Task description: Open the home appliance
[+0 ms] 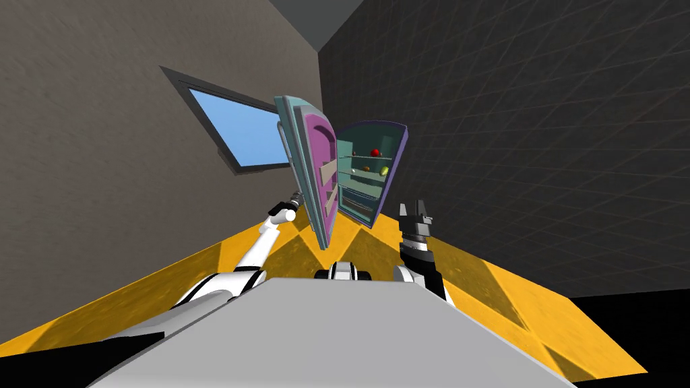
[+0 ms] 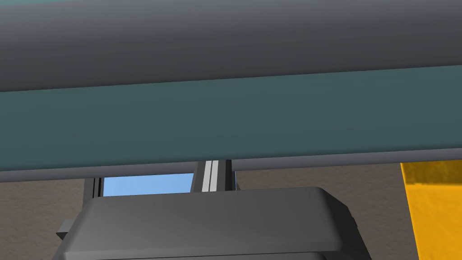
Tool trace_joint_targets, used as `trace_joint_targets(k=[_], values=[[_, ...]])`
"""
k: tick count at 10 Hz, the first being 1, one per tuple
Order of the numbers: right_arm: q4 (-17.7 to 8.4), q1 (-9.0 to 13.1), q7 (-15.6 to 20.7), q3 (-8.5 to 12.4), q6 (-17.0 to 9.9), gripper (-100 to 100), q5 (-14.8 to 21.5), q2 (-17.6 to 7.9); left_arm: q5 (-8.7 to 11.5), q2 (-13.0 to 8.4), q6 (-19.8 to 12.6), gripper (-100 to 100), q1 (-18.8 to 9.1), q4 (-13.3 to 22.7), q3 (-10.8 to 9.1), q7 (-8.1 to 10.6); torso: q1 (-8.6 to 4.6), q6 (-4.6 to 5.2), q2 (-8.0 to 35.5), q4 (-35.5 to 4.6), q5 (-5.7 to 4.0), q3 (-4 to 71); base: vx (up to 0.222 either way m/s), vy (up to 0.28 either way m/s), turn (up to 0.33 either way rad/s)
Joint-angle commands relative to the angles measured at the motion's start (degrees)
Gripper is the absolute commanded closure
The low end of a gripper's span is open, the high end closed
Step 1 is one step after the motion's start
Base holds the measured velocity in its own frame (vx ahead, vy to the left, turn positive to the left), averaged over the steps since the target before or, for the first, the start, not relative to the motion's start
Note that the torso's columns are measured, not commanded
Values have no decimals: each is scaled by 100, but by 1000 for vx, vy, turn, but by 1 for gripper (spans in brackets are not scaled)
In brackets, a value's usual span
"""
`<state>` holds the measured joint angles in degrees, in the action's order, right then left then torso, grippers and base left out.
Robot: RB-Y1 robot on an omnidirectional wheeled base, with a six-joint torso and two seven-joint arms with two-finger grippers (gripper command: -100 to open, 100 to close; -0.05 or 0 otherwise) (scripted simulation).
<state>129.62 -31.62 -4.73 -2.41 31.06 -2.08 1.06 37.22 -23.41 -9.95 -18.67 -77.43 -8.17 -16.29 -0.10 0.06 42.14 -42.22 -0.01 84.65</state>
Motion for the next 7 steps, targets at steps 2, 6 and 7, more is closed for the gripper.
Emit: trace_joint_targets(k=[2, 6, 7], values=[[0, 1, 0, 0, 0, 0, 0, 0, 132, -27, -55, 100, 24, -125, 177, -26, 3, -1, 8, -3, 0, -4, -3, 230, -74], [0, 0, 0, -2, 0, 0, 0, 3, 276, -177, -305, -100, -42, -267, 123, -11, -45, -2, 12, -5, -15, -7, -1, 81, 7], [0, 0, 0, -3, 0, 0, 0, 4, 315, -223, -390, -100, -70, -305, 95, -5, -38, 4, 9, 0, -11, -5, 1, -59, 35]])
